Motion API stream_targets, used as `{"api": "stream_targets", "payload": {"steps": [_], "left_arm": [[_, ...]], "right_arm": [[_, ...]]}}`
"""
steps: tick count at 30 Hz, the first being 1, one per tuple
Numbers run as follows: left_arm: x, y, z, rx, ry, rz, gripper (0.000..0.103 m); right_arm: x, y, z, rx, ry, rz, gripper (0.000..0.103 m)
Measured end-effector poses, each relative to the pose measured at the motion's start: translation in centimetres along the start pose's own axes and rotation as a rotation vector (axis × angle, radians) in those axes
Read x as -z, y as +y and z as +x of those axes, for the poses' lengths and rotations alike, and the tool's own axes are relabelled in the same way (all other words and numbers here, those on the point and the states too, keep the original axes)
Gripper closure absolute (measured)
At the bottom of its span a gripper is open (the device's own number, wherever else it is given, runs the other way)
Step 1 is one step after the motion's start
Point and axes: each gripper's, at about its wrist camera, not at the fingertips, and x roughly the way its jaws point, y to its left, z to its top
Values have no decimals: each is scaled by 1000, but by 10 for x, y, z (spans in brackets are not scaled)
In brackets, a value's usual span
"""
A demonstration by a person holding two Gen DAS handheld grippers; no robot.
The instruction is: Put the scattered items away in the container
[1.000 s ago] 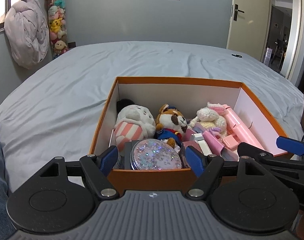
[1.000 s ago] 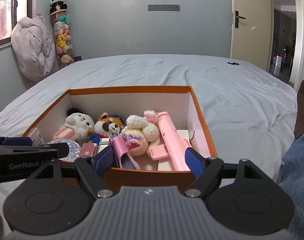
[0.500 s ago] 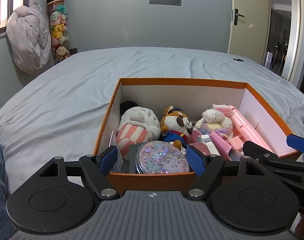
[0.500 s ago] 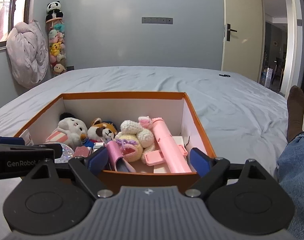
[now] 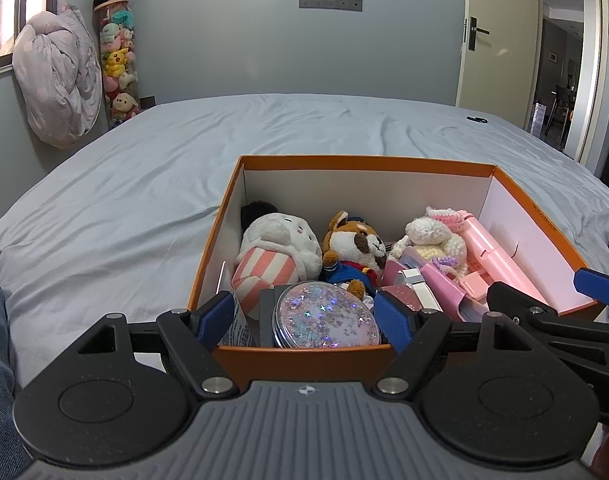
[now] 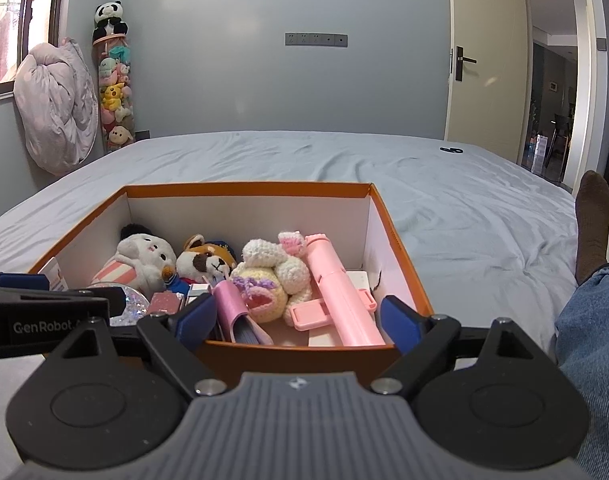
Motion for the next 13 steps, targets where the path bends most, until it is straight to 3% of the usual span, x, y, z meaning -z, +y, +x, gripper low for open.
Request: {"api": "stream_targets", "payload": {"steps": [13], "left_arm": [[0,0,0,0,0,0,12]], "right_arm": [[0,0,0,-3,-2,-1,13]]}}
